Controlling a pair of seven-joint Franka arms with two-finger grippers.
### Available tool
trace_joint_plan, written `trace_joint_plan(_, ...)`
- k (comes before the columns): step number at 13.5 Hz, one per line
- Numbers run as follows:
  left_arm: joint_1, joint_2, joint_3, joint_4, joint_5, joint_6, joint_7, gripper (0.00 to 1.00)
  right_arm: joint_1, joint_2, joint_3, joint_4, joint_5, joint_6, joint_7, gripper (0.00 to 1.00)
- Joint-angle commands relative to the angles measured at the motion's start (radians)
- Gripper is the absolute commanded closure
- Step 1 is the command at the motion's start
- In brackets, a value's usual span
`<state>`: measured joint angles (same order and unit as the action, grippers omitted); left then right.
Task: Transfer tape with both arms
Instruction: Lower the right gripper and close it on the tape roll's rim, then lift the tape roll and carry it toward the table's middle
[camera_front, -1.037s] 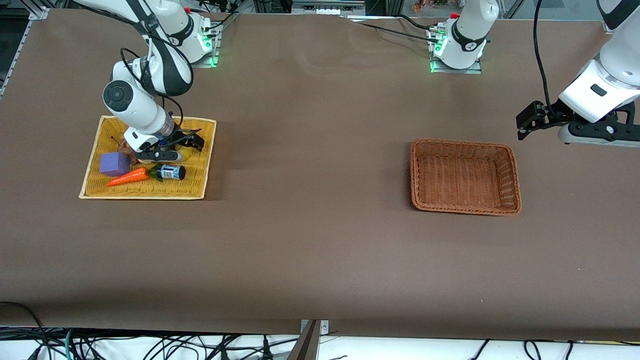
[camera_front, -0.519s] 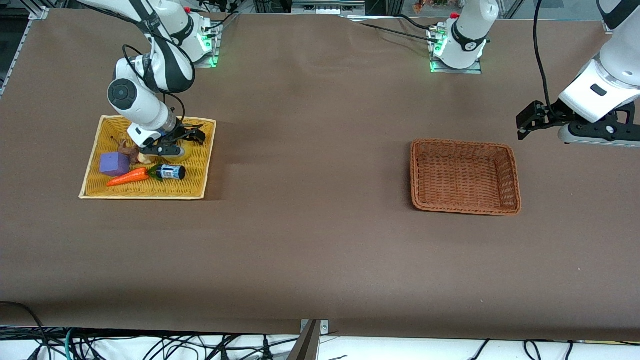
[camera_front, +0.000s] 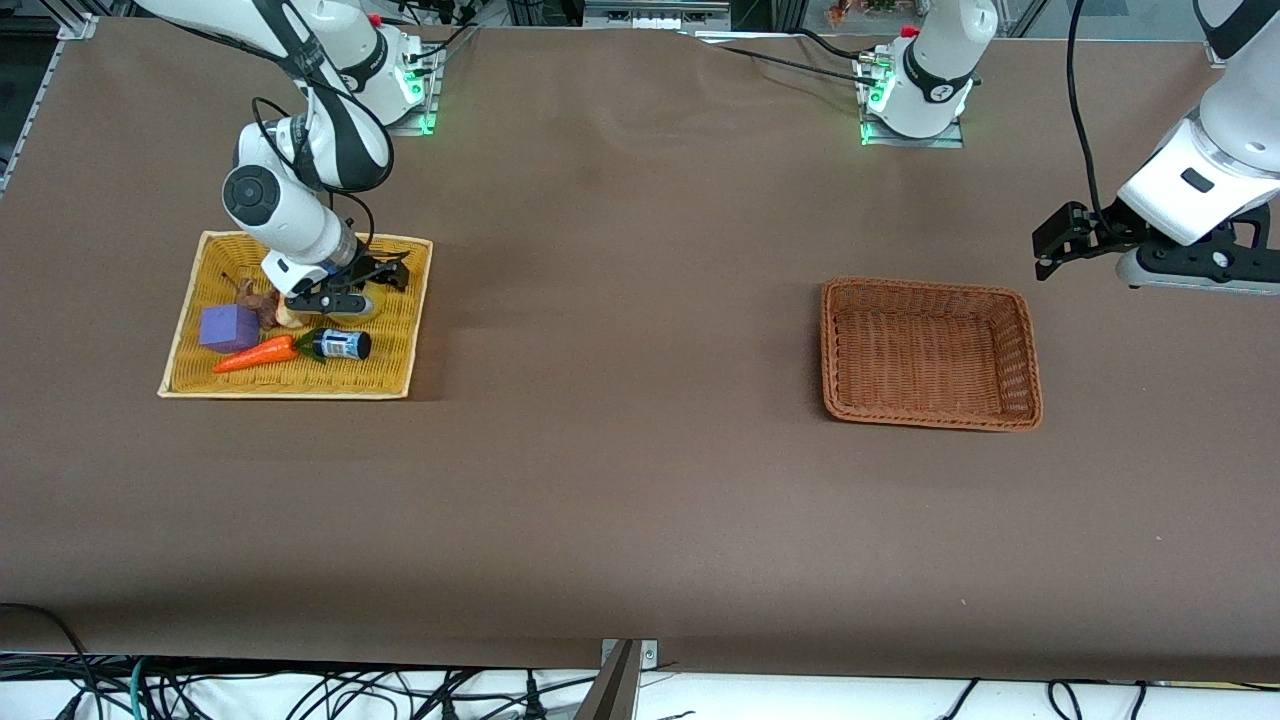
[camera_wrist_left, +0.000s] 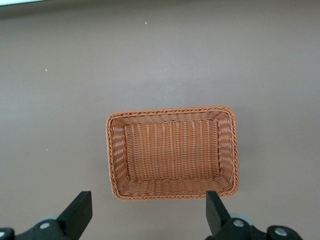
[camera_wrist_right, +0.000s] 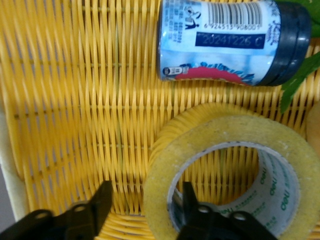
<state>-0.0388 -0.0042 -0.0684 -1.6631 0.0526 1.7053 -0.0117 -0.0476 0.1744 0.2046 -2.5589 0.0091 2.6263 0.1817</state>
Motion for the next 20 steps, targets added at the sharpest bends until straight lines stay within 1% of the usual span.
trace_joint_plan(1,0.000,0.015,0.002,0.036,-0.025,-0.026,0.025,0.00,-0.011,-0.012,-0.005,-0.007,-0.008,0.003,-0.022,1.00)
trace_joint_plan(4,0.000,0.015,0.002,0.037,-0.025,-0.026,0.025,0.00,-0.011,-0.041,-0.004,0.017,-0.008,-0.063,-0.022,1.00)
trace_joint_plan(7,0.000,0.015,0.002,0.037,-0.025,-0.026,0.025,0.00,-0.009,-0.137,0.004,0.066,-0.008,-0.204,-0.021,1.00)
trace_joint_plan(9,0.000,0.015,0.002,0.036,-0.025,-0.026,0.025,0.00,-0.009,-0.176,0.024,0.161,-0.006,-0.366,-0.011,1.00)
trace_joint_plan(10,0.000,0.015,0.002,0.036,-0.023,-0.026,0.027,0.00,-0.009,-0.179,0.057,0.230,-0.006,-0.450,0.010,1.00)
trace_joint_plan(11,0.000,0.015,0.002,0.036,-0.025,-0.026,0.025,0.00,-0.008,-0.171,0.102,0.303,-0.006,-0.523,0.072,1.00)
trace_joint_plan(12,0.000,0.015,0.002,0.036,-0.025,-0.026,0.025,0.00,-0.003,-0.153,0.151,0.372,-0.004,-0.566,0.161,1.00)
trace_joint_plan(13,0.000,0.015,0.002,0.036,-0.023,-0.026,0.027,0.00,0.006,-0.118,0.207,0.440,-0.004,-0.580,0.241,1.00)
trace_joint_plan(14,0.000,0.015,0.002,0.036,-0.023,-0.026,0.025,0.00,0.020,-0.072,0.244,0.500,-0.003,-0.580,0.321,1.00)
trace_joint_plan(15,0.000,0.015,0.002,0.036,-0.023,-0.026,0.027,0.00,0.050,-0.014,0.268,0.567,-0.003,-0.580,0.396,1.00)
trace_joint_plan(17,0.000,0.015,0.002,0.036,-0.023,-0.026,0.027,0.00,0.162,0.115,0.268,0.713,-0.011,-0.574,0.529,1.00)
trace_joint_plan(20,0.002,0.015,0.002,0.036,-0.023,-0.026,0.027,0.00,0.319,0.317,0.268,0.909,-0.156,-0.571,0.707,1.00)
